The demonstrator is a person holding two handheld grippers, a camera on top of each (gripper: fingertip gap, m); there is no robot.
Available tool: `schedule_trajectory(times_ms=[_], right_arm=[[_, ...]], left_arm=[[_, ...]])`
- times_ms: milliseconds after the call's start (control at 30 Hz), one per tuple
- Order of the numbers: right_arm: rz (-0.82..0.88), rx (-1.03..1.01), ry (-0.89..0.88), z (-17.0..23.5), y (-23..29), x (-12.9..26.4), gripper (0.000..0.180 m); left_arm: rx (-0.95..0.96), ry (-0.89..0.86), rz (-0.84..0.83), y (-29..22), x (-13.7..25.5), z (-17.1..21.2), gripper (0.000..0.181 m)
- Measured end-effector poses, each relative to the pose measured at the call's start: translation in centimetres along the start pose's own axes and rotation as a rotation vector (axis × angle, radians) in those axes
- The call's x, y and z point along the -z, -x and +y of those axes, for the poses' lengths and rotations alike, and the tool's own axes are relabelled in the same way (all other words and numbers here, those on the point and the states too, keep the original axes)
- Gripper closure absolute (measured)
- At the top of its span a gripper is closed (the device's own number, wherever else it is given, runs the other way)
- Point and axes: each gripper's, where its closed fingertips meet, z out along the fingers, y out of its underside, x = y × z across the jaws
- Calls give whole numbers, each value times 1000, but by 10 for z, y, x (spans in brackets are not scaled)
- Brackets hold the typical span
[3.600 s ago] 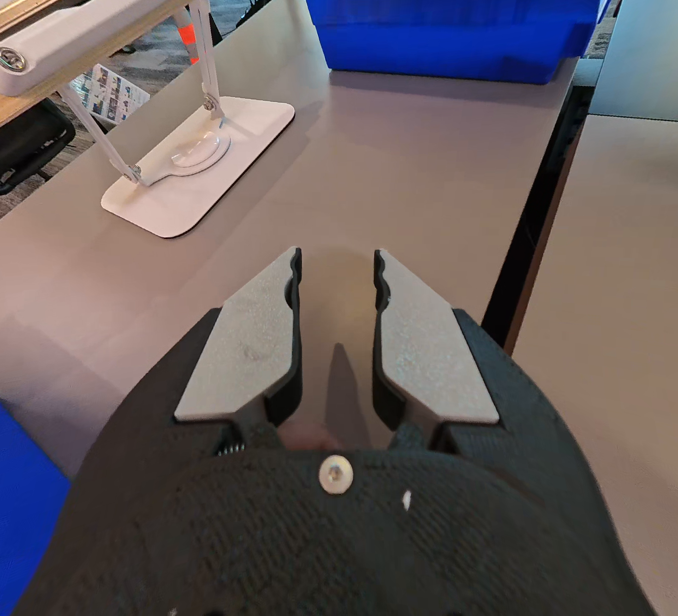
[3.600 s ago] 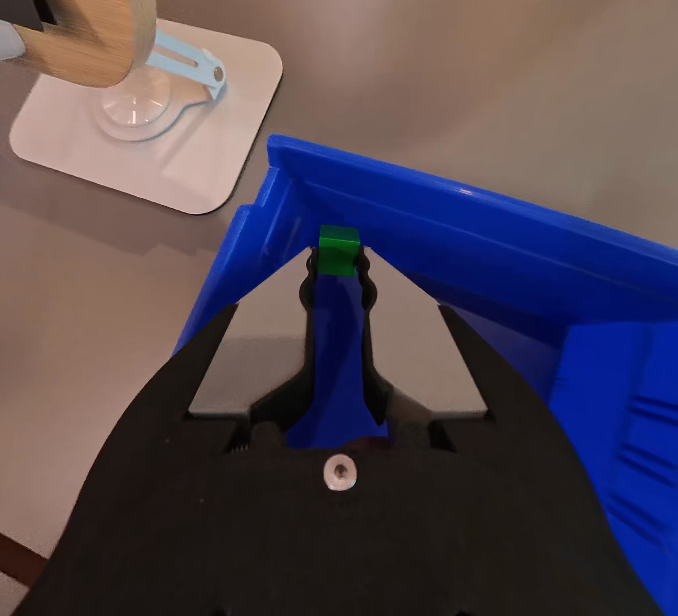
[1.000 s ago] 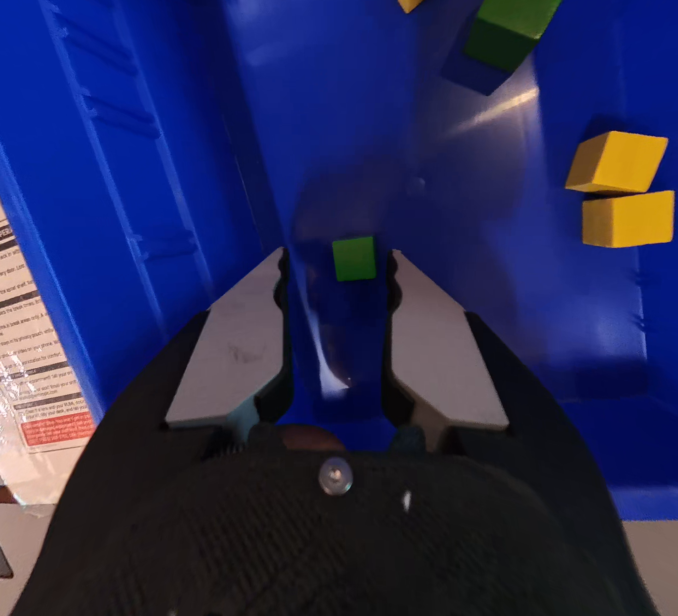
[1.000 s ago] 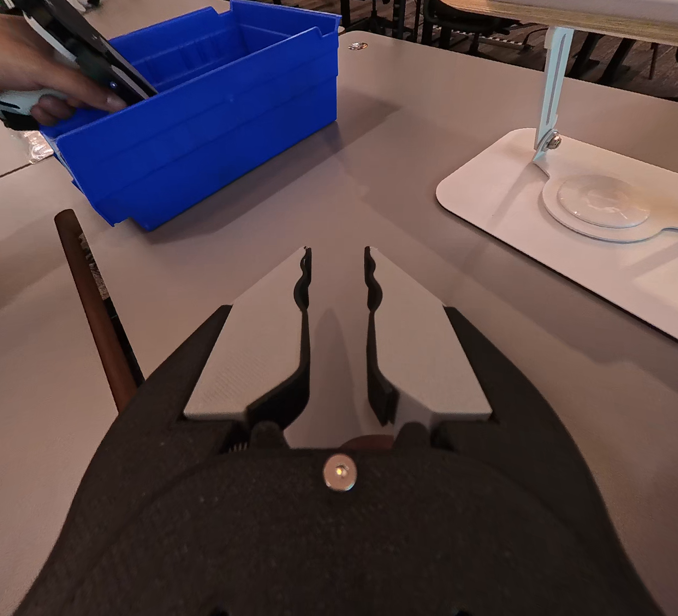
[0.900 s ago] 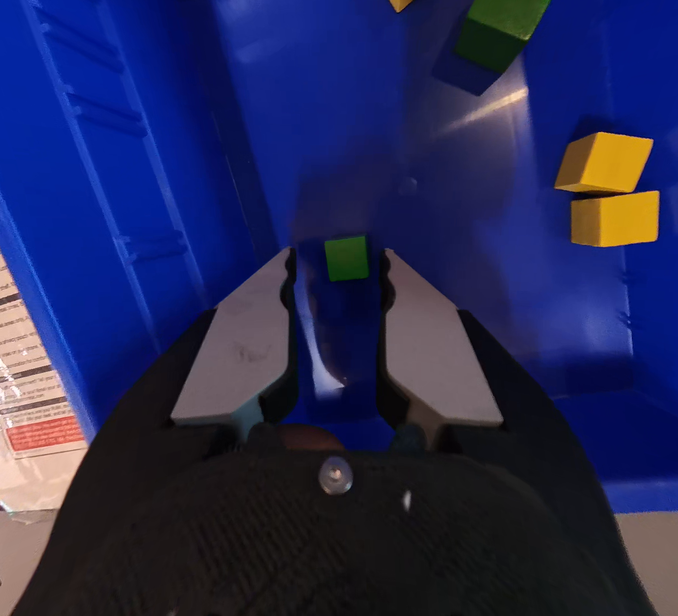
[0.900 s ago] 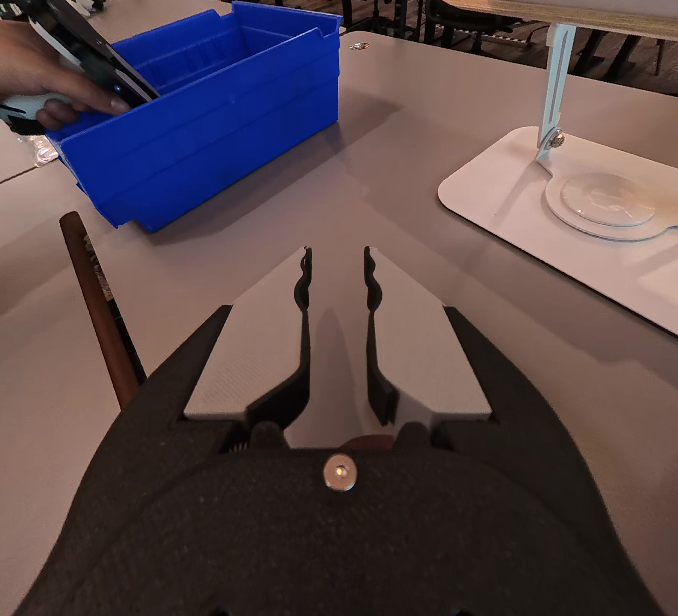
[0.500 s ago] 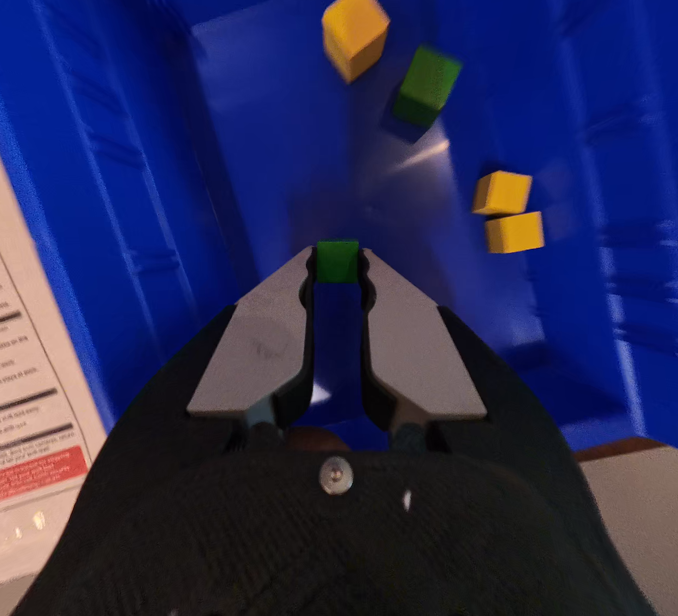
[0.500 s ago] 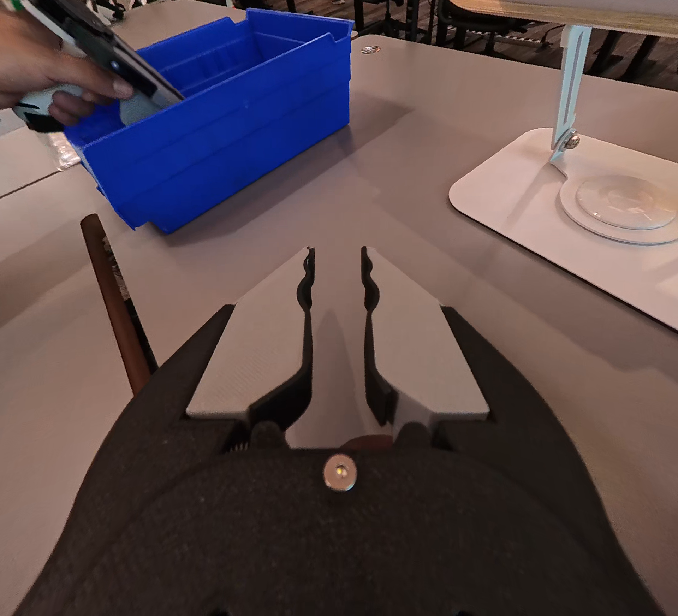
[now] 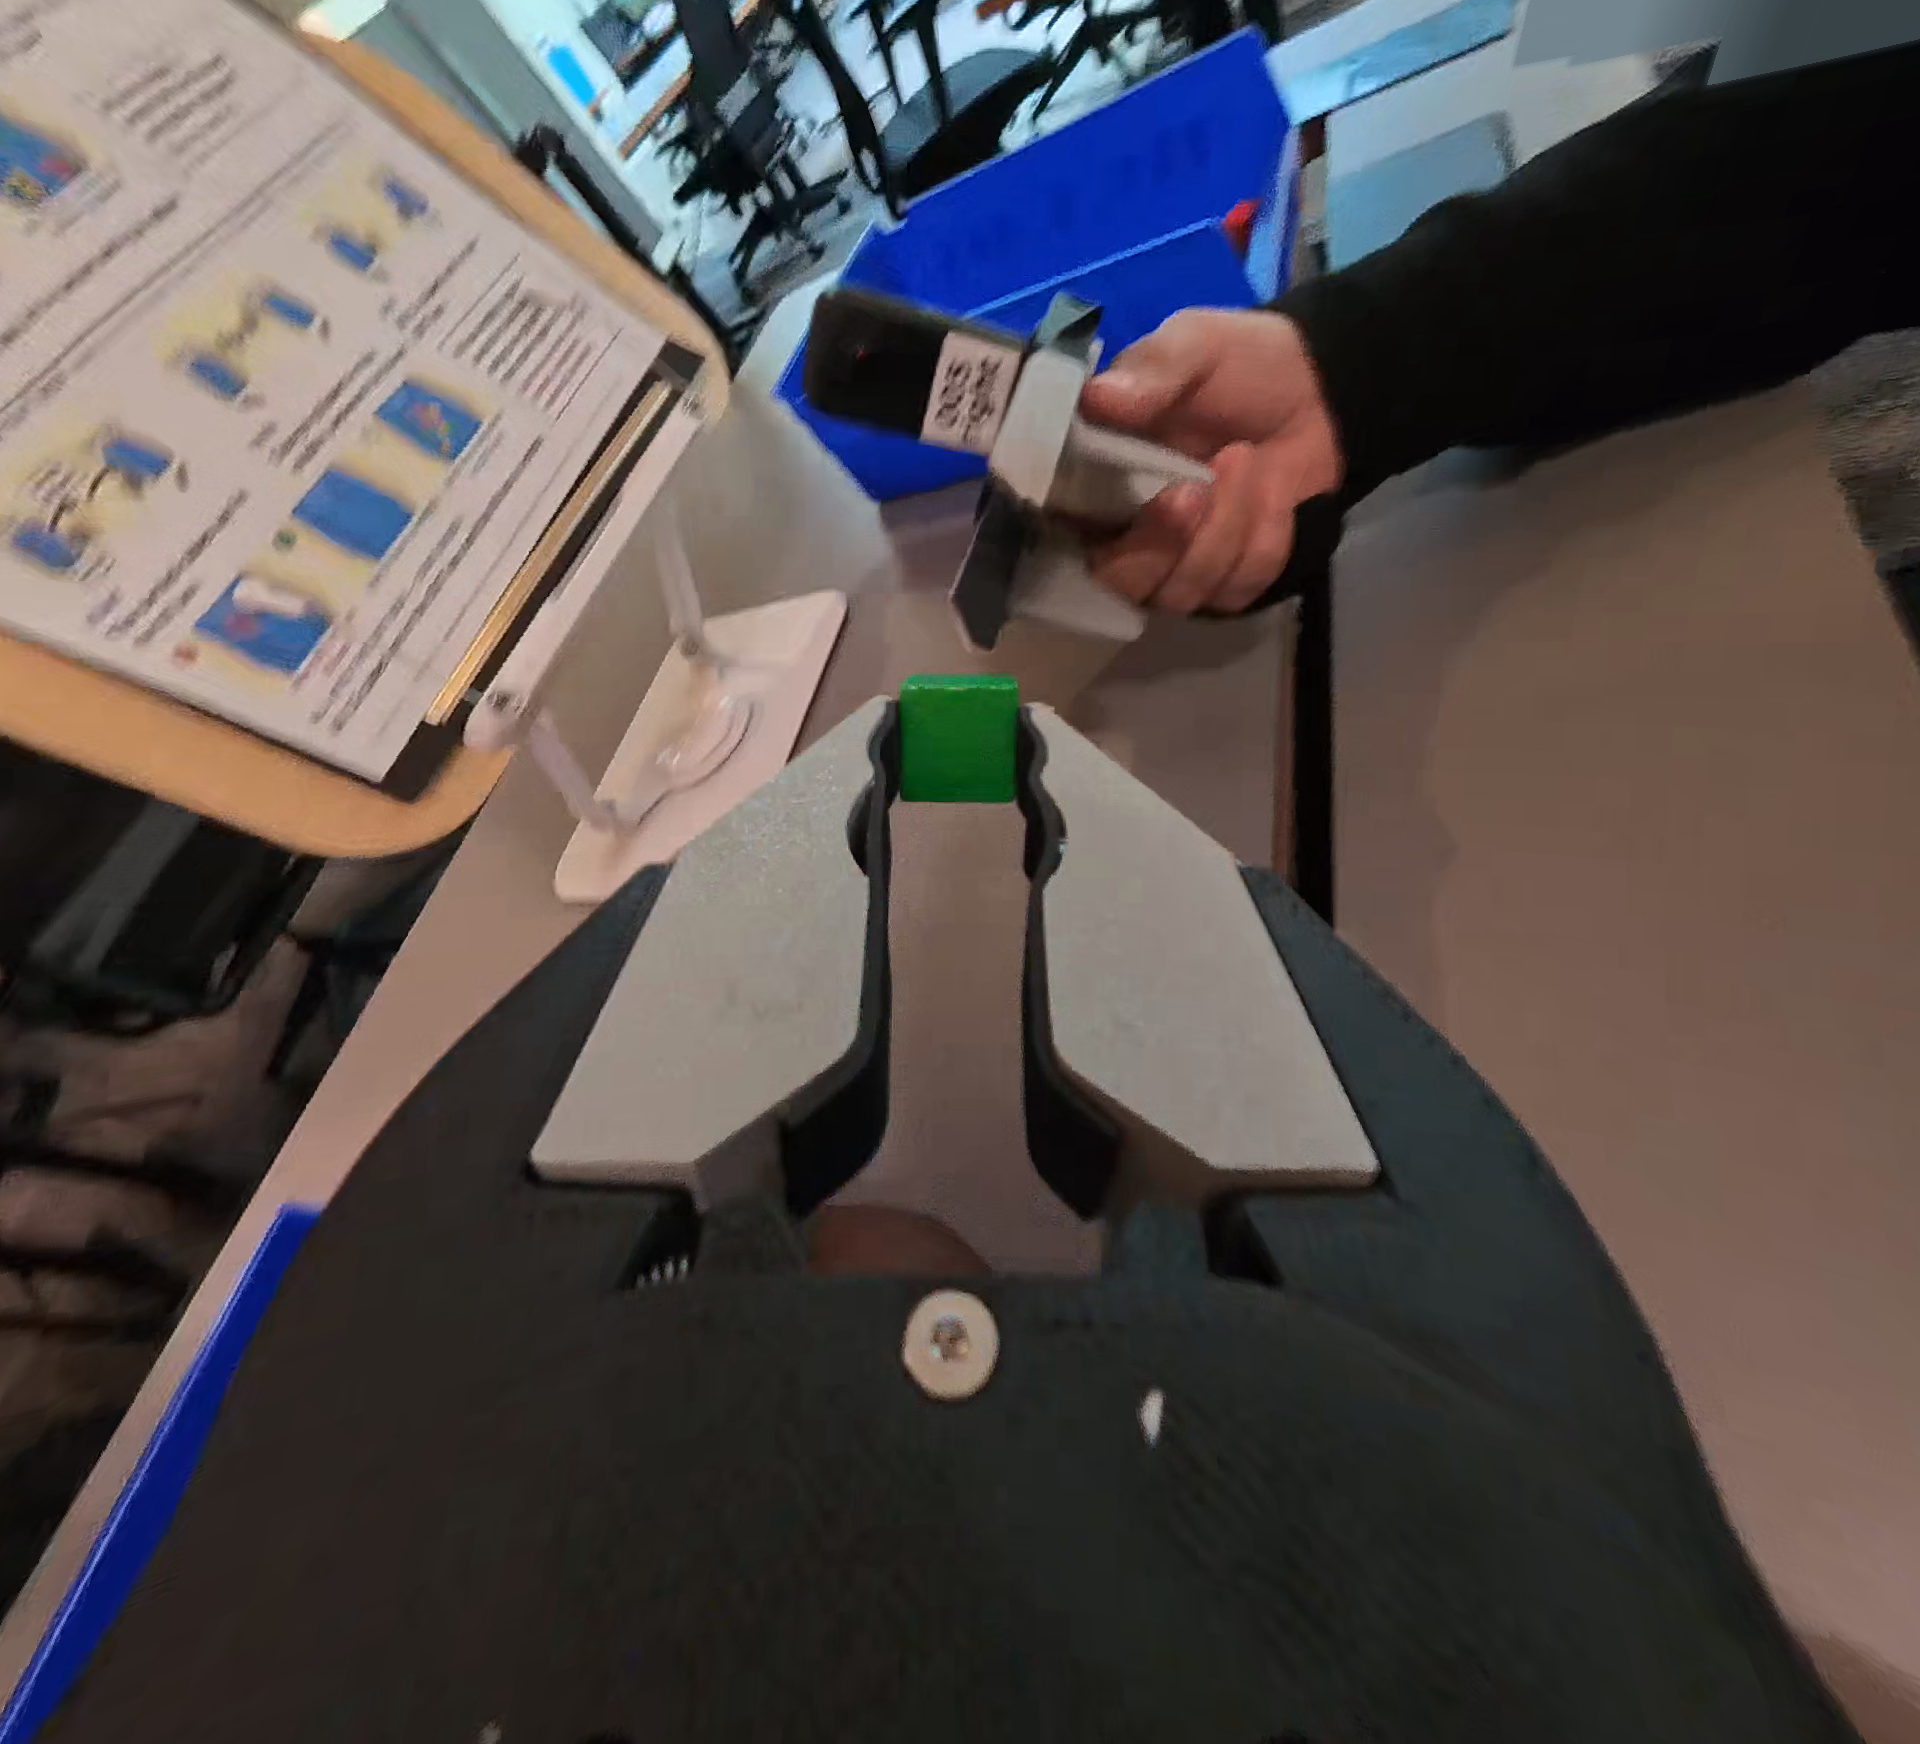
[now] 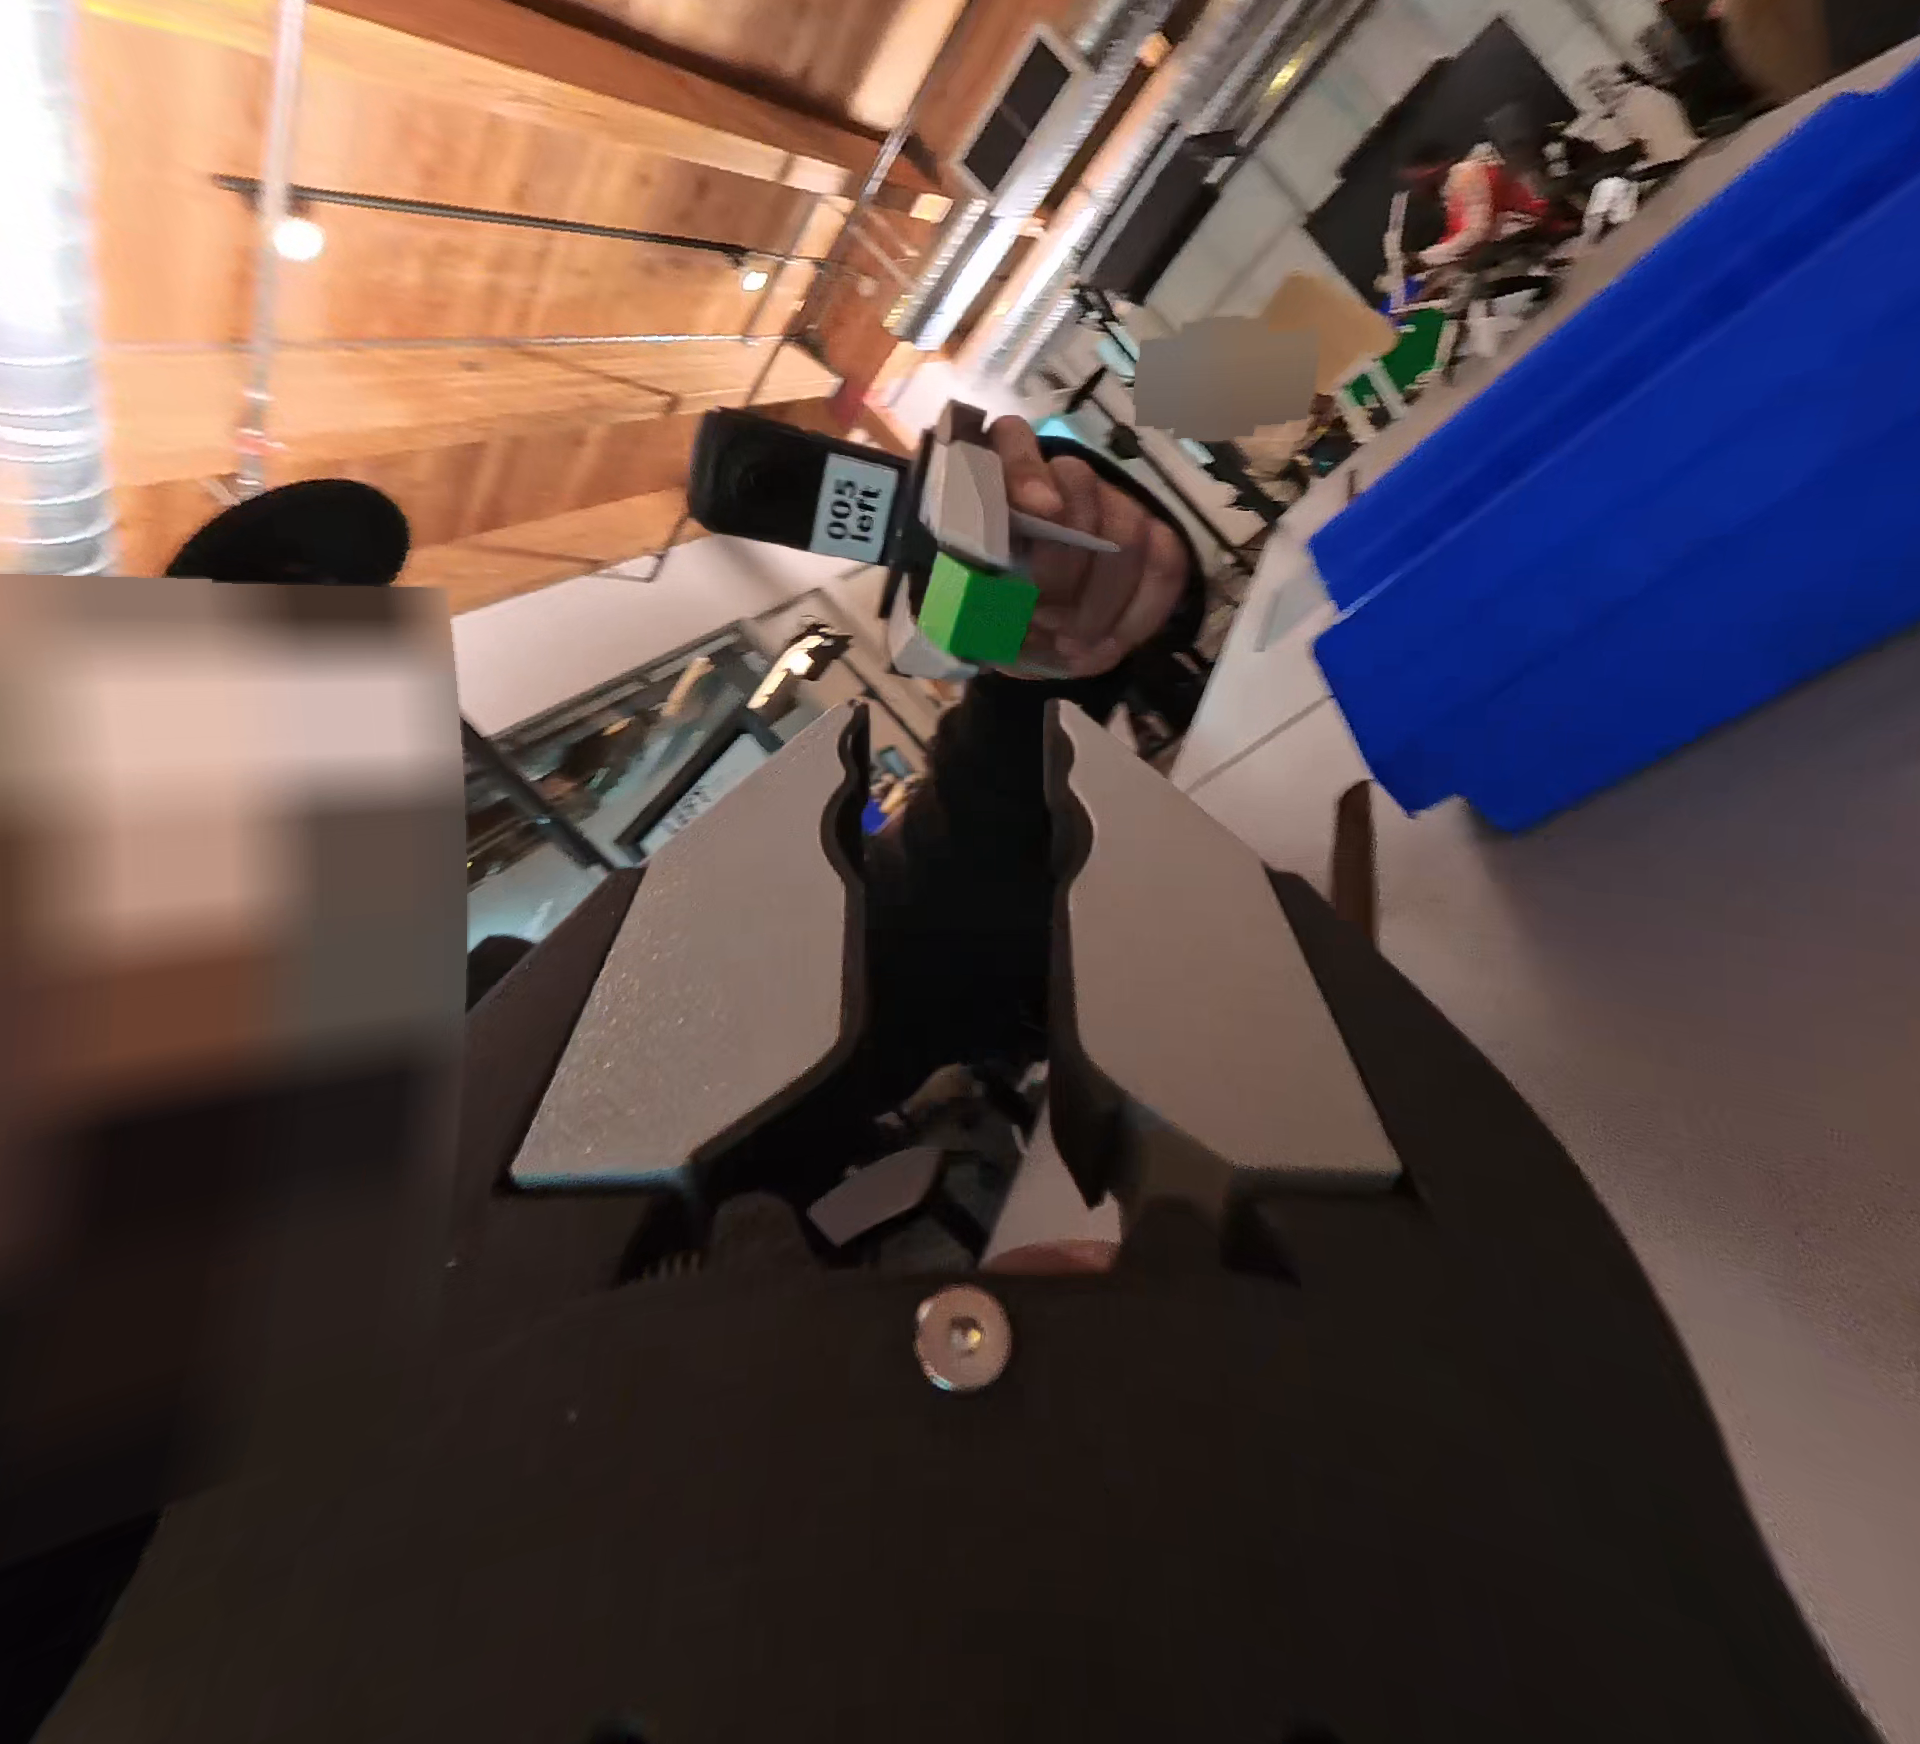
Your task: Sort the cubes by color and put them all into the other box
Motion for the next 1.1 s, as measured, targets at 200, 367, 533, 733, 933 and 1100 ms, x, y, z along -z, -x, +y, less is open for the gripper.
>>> schedule_trajectory(times_ms=[200,367,533,733,933,1100], right_arm=[[-167,-26,35,11,29,-15,148],[-243,-61,36,14,37,-17,155],[-254,-83,20,13,35,-16,158],[-242,-91,3,9,32,-15,160],[-38,33,-41,-5,9,-6,161],[432,388,-18,-24,-27,17,161]], left_arm=[[-44,-70,65,-23,-23,-26,162],[-54,-106,75,-31,-35,-35,162],[-67,-108,60,-30,-44,-36,161],[-31,-107,38,-25,-48,-33,161],[178,-64,-140,3,-43,-13,123],[435,164,-314,21,-60,60,123]])
